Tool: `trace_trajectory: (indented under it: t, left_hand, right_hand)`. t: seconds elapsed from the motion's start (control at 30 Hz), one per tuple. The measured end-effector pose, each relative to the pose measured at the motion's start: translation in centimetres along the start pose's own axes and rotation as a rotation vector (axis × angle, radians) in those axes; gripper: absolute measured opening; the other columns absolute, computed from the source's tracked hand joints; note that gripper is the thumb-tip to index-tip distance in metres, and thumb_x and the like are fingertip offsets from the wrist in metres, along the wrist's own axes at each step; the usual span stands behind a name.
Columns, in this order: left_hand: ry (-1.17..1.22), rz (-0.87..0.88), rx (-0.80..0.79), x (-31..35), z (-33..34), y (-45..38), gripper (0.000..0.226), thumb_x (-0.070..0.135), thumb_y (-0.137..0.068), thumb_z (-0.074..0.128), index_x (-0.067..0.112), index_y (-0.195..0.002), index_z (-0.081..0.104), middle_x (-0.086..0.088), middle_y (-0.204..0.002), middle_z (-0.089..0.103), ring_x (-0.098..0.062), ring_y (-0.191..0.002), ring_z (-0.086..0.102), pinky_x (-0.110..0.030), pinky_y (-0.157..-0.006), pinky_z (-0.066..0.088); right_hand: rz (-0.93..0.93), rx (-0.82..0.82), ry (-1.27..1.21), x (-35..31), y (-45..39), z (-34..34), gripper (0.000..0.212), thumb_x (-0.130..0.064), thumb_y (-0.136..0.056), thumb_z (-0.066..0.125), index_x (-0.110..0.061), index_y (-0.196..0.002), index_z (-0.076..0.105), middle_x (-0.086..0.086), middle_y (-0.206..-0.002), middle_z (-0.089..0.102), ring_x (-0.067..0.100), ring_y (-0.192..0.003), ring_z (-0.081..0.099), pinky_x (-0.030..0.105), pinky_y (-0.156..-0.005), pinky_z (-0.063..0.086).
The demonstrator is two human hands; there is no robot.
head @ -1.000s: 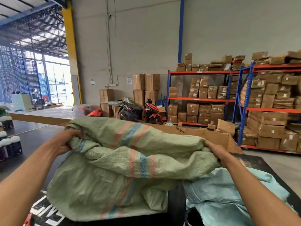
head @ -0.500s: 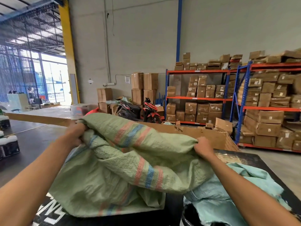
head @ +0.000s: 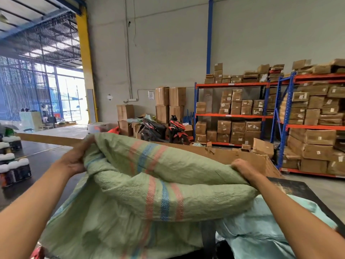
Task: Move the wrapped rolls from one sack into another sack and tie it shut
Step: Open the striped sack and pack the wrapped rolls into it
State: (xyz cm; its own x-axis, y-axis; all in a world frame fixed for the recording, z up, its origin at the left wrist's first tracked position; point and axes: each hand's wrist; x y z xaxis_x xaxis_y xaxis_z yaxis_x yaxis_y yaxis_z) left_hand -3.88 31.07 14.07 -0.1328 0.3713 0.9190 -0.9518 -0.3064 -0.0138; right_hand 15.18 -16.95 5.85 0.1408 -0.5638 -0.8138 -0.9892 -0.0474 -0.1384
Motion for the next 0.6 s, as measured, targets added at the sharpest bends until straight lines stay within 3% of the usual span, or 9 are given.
trace_trajectory:
  t: [0.07, 0.13, 0.2, 0.27, 0.33, 0.4, 0.43, 0.5, 0.6]
  left_hand:
    - [-0.059, 0.013, 0.081, 0.1, 0.3, -1.0, 0.023, 0.008, -0.099, 0.048, 0.007, -0.091, 0.069, -0.012, -0.081, 0.073, -0.022, -0.065, 0.074, -0.035, -0.052, 0.060]
    - [-0.188, 0.040, 0.184, 0.2, 0.5, -1.7, 0.019, -0.006, -0.093, 0.048, 0.005, -0.090, 0.063, -0.012, -0.070, 0.072, -0.020, -0.055, 0.071, -0.032, -0.049, 0.059]
    - [-0.289, 0.144, 0.305, 0.2, 0.3, -2.6, 0.009, 0.001, -0.092, 0.058, 0.001, -0.099, 0.064, -0.015, -0.081, 0.075, -0.023, -0.064, 0.072, -0.034, -0.063, 0.062]
    - [-0.489, 0.274, 0.458, 0.0, 0.0, -4.1, 0.048, 0.032, -0.080, 0.076, 0.003, -0.116, 0.063, -0.020, -0.111, 0.070, -0.032, -0.093, 0.069, -0.047, -0.087, 0.057]
    - [-0.765, 0.348, 0.539, -0.5, 0.6, -5.0, 0.077, 0.054, -0.072, 0.077, 0.006, -0.127, 0.051, -0.021, -0.124, 0.061, -0.040, -0.111, 0.059, -0.052, -0.096, 0.049]
    - [-0.957, 0.415, 0.637, -0.5, 2.8, -4.3, 0.073, 0.051, -0.081, 0.072, 0.007, -0.129, 0.039, -0.025, -0.132, 0.048, -0.045, -0.123, 0.047, -0.055, -0.100, 0.040]
    - [-1.020, 0.457, 0.698, -0.3, 3.6, -4.1, 0.070, 0.051, -0.082, 0.071, 0.009, -0.128, 0.038, -0.025, -0.135, 0.041, -0.044, -0.126, 0.041, -0.057, -0.100, 0.037]
    - [-1.093, 0.558, 0.789, 0.2, 5.1, -3.6, 0.065, 0.047, -0.080, 0.075, 0.007, -0.124, 0.048, -0.023, -0.133, 0.042, -0.041, -0.123, 0.042, -0.058, -0.096, 0.041]
    - [-1.039, 0.583, 0.779, 0.8, 6.1, -3.9, 0.043, 0.028, -0.084, 0.076, -0.001, -0.113, 0.064, -0.024, -0.112, 0.064, -0.042, -0.104, 0.059, -0.048, -0.084, 0.050]
  right_hand:
    - [-0.173, -0.202, 0.017, -1.2, 1.9, 0.0, 0.028, -0.039, -0.093, 0.062, -0.019, -0.111, 0.056, 0.002, -0.113, 0.056, 0.015, -0.099, 0.056, 0.026, -0.074, 0.043]
    - [-0.323, -0.260, 0.102, -1.2, 2.5, 0.0, 0.065, -0.065, -0.067, 0.077, -0.035, -0.119, 0.052, -0.004, -0.124, 0.045, 0.012, -0.108, 0.050, 0.024, -0.085, 0.043]
    - [-0.439, -0.246, 0.294, -0.3, 2.0, 0.3, 0.084, -0.079, -0.044, 0.079, -0.047, -0.116, 0.053, -0.006, -0.133, 0.033, 0.016, -0.118, 0.043, 0.037, -0.100, 0.040]
    - [-0.525, -0.230, 0.474, 0.4, 1.2, 0.5, 0.076, -0.083, -0.048, 0.074, -0.046, -0.113, 0.058, -0.009, -0.133, 0.030, 0.016, -0.118, 0.044, 0.041, -0.100, 0.043]
    - [-0.506, -0.078, 0.494, 0.2, 0.9, 1.1, 0.047, -0.067, -0.070, 0.071, -0.037, -0.105, 0.068, -0.007, -0.125, 0.038, 0.017, -0.114, 0.045, 0.043, -0.096, 0.046]
    - [-0.404, 0.158, 0.420, -0.7, 0.9, 1.6, 0.016, -0.044, -0.090, 0.065, -0.034, -0.100, 0.072, -0.003, -0.110, 0.045, 0.022, -0.110, 0.043, 0.044, -0.093, 0.042]
    - [-0.349, 0.274, 0.383, -1.3, 0.9, 1.8, 0.011, -0.035, -0.095, 0.061, -0.033, -0.098, 0.071, 0.000, -0.102, 0.049, 0.026, -0.106, 0.046, 0.043, -0.089, 0.042]
    - [-0.268, 0.435, 0.273, -2.6, 0.9, 1.9, 0.020, -0.017, -0.097, 0.056, -0.028, -0.093, 0.072, 0.006, -0.090, 0.060, 0.032, -0.093, 0.057, 0.040, -0.078, 0.045]
    - [-0.003, 0.401, -0.074, -3.8, 0.3, 1.8, 0.028, -0.002, -0.094, 0.049, -0.014, -0.105, 0.072, 0.010, -0.094, 0.067, 0.031, -0.088, 0.061, 0.035, -0.072, 0.046]
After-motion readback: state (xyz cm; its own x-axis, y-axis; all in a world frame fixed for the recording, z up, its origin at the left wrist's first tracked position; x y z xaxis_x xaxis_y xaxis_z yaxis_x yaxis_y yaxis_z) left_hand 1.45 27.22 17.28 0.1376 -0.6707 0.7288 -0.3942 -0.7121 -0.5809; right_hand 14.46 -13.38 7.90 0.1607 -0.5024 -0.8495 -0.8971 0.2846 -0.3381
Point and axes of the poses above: each hand's wrist, its own y-axis away from the middle knuckle, its own z-axis out of the palm, x = y × z
